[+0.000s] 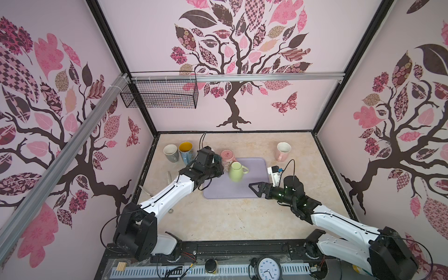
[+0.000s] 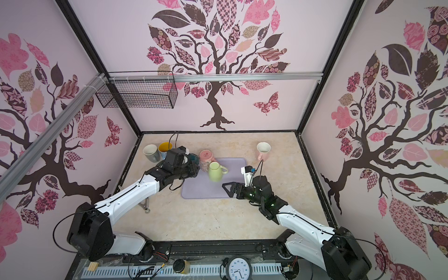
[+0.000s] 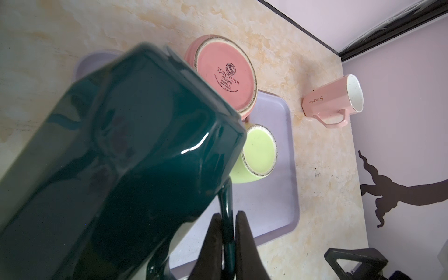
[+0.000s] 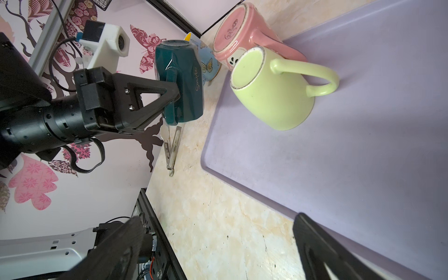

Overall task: Turn the mug right side up
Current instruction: Pick up the mug from the tray.

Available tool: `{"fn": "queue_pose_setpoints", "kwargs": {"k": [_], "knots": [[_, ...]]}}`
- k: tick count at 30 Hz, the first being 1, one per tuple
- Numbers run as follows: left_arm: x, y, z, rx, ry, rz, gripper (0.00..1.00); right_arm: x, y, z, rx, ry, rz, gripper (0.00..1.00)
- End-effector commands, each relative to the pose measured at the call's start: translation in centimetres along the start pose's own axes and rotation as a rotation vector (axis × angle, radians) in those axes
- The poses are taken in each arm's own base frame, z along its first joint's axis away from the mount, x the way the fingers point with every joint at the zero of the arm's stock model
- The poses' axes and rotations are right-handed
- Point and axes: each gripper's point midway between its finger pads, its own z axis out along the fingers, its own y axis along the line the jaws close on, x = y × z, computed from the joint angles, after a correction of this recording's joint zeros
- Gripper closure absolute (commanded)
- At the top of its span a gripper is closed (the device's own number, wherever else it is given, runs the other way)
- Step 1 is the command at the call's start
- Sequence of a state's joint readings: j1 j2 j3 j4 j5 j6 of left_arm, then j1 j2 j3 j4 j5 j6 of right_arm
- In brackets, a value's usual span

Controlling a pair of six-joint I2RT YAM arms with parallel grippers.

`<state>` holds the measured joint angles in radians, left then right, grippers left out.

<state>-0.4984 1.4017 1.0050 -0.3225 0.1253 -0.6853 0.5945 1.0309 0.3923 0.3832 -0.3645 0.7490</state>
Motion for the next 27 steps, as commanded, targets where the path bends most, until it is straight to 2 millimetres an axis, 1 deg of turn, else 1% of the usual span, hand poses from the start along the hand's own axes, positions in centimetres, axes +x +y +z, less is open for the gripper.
{"fn": "queue_pose_setpoints", "kwargs": {"k": [1,5,9,15,19,21,25,27], "knots": [[-4.5,-5.3,-1.9,0.158,-0.143,0.052,1.00,0.0,0.7,0.1,-0.058,-0.018,0.023,0.00],[-4.8,-7.3,-2.1,0.196,-0.152,0.087,1.00,-0.3,1.8,0.2,-0.126,-0.027,0.062,0.00],[-5.3,-9.6,-2.0,0.259,-0.164,0.108,1.00,-0.3,2.0,0.8,-0.156,-0.019,0.102,0.00],[-5.9,-13.1,-2.2,0.377,-0.182,0.135,1.00,-1.1,3.3,1.4,-0.233,-0.024,0.182,0.01],[-6.0,-14.8,-2.8,0.437,-0.192,0.151,1.00,-1.9,3.9,1.6,-0.254,-0.042,0.200,0.07],[-6.0,-15.1,-3.0,0.451,-0.195,0.155,1.00,-2.3,4.2,1.6,-0.260,-0.050,0.202,0.13],[-5.7,-15.5,-3.5,0.488,-0.201,0.156,1.00,-2.8,4.5,1.7,-0.263,-0.061,0.204,0.20],[-5.5,-15.6,-3.7,0.509,-0.204,0.150,1.00,-3.0,4.6,1.9,-0.265,-0.066,0.209,0.26]]}}
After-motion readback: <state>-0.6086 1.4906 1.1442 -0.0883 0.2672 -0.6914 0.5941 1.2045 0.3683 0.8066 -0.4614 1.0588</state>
